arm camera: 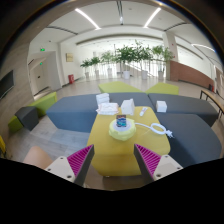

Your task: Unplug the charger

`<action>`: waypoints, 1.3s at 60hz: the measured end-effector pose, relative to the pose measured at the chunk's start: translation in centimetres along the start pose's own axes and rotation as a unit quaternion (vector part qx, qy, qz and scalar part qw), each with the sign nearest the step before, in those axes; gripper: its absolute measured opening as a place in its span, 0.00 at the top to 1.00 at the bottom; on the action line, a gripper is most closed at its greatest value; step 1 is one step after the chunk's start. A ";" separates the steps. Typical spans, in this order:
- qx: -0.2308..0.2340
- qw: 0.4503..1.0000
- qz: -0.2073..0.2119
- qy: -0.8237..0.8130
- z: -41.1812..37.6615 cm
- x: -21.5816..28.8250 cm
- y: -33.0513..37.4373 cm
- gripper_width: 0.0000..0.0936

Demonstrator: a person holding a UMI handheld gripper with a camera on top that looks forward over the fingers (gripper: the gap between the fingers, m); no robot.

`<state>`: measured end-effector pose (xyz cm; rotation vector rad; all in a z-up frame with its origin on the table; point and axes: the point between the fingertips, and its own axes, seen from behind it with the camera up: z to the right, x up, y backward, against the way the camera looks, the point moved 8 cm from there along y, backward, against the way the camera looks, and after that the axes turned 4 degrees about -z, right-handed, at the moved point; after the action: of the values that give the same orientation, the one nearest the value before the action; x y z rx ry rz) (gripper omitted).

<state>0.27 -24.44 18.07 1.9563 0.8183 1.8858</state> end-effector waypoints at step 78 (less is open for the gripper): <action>-0.053 0.991 0.124 -0.005 4.0 8.2 -26.1 0.81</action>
<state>-0.96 1.71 9.13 2.0777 0.4777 2.0077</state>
